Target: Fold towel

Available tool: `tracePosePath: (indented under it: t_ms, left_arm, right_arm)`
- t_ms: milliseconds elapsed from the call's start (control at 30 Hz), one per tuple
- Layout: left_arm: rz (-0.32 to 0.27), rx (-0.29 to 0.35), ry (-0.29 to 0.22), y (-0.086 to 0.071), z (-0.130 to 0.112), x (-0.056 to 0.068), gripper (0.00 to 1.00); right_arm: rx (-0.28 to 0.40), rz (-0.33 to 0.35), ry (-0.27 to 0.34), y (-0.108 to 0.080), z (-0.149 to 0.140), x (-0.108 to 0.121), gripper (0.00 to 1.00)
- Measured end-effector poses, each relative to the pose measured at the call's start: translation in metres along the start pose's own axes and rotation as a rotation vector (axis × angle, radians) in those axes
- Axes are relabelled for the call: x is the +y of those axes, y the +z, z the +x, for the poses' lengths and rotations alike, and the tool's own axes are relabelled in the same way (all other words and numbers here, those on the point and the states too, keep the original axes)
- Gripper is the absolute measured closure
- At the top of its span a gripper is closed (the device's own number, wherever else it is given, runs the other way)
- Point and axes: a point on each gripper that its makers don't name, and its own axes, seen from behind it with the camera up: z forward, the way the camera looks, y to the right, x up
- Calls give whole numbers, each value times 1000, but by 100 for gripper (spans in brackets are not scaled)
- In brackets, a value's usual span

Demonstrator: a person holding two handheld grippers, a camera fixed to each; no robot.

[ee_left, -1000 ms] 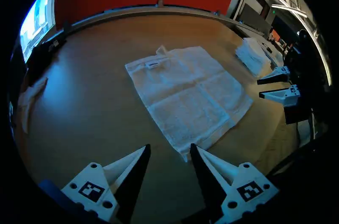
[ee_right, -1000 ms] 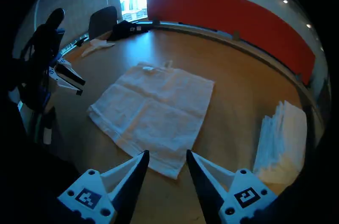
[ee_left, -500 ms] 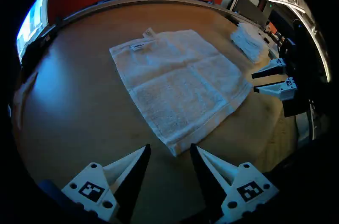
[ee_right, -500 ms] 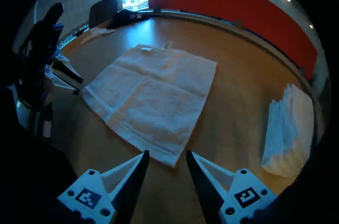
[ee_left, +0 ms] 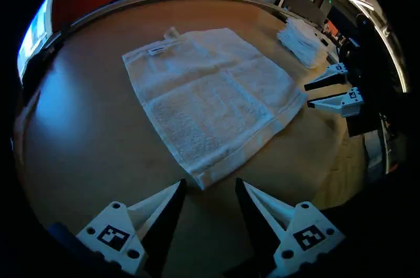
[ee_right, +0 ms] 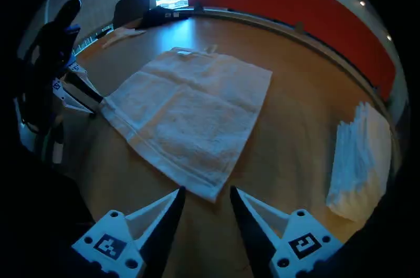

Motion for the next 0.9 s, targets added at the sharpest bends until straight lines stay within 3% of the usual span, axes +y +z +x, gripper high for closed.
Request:
tracePosePath:
  t_ms: [300, 467, 667, 900]
  left_arm:
    - [32, -5, 59, 4, -2, -4, 40]
    - [39, -7, 58, 4, -1, -5, 42]
    - [63, -10, 53, 5, -1, -10, 51]
    - [113, -10, 48, 5, 0, -22, 82]
  right_arm:
    - [-10, 0, -3, 3, -6, 2, 43]
    - [-9, 2, -7, 4, -6, 2, 45]
    - [-8, 3, -1, 4, -5, 3, 60]
    - [-3, 12, 4, 7, -2, -1, 73]
